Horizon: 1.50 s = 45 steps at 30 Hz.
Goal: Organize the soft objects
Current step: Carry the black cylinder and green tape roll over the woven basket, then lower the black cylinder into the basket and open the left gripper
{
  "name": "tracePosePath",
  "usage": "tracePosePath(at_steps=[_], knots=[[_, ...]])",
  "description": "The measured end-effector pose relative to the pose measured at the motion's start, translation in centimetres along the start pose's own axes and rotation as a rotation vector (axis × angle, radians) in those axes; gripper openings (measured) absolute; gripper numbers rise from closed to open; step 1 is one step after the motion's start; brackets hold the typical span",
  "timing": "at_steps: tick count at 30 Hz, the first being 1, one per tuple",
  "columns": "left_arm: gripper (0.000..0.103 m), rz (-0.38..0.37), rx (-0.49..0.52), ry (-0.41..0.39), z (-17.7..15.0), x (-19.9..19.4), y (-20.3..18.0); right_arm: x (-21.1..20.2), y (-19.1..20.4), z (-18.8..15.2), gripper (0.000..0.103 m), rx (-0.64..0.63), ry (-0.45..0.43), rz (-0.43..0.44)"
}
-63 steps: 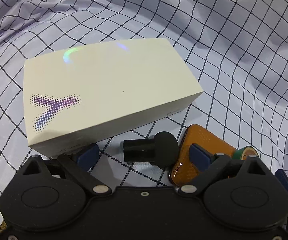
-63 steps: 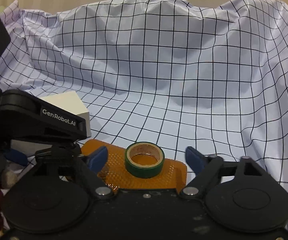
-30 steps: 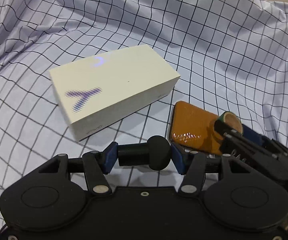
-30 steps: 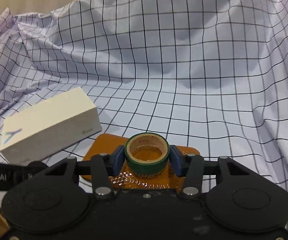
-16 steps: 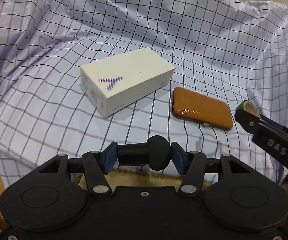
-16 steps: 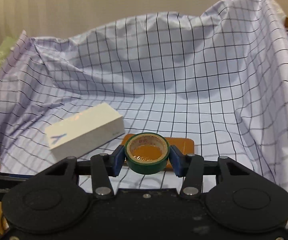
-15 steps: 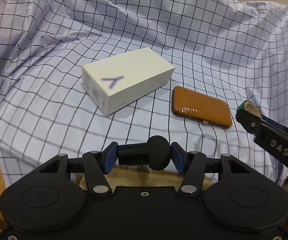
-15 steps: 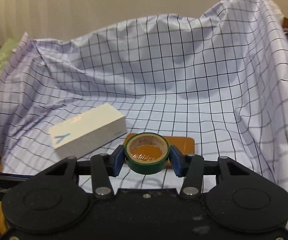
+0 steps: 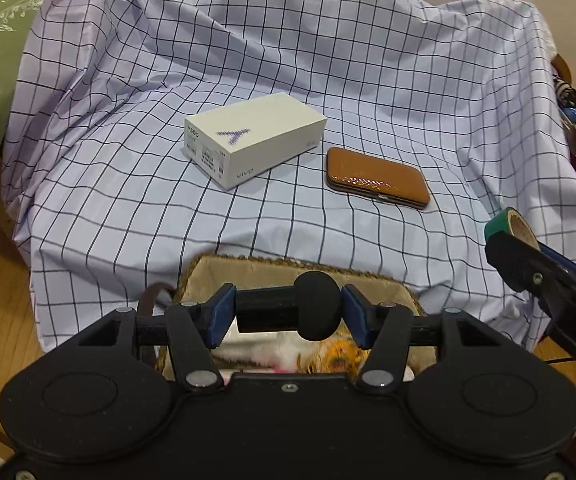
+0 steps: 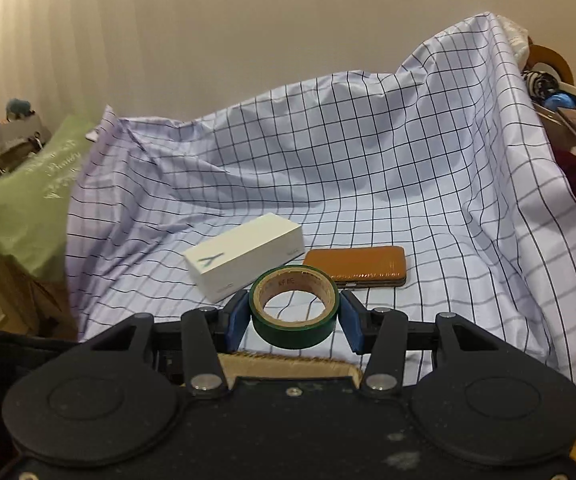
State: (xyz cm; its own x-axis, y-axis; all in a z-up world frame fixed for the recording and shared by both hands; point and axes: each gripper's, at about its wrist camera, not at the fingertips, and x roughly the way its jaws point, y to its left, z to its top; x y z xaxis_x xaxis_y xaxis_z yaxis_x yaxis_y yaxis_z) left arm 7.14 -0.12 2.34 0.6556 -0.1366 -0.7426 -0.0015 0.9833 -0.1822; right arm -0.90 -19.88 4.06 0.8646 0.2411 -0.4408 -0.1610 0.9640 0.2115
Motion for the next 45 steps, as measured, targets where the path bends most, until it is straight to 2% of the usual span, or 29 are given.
tracePosePath(at_steps=[7, 11, 16, 21, 25, 45], knots=[[0.054, 0.01, -0.001, -0.017, -2.4, -2.1, 0.2, -4.3, 0.8, -2.0, 0.048, 0.043, -0.032, 0.021], [0.054, 0.002, -0.022, -0.002, -3.1, -2.5, 0.8, -5.4, 1.1, -2.9, 0.048, 0.064, -0.018, 0.026], [0.054, 0.014, -0.052, 0.015, -3.5, -2.1, 1.9, -4.7, 1.8, -3.8, 0.048, 0.055, 0.041, -0.004], [0.054, 0.026, -0.052, 0.028, -4.4, -2.0, 2.0, -3.0, 1.9, -4.6, 0.048, 0.062, 0.165, -0.063], [0.054, 0.037, -0.044, 0.037, -4.6, -1.8, 2.0, -2.1, 1.4, -5.1, 0.048, 0.091, 0.218, -0.088], [0.054, 0.081, -0.043, 0.028, -4.5, -1.3, 2.1, -1.4, 1.2, -5.5, 0.048, 0.105, 0.246, -0.081]])
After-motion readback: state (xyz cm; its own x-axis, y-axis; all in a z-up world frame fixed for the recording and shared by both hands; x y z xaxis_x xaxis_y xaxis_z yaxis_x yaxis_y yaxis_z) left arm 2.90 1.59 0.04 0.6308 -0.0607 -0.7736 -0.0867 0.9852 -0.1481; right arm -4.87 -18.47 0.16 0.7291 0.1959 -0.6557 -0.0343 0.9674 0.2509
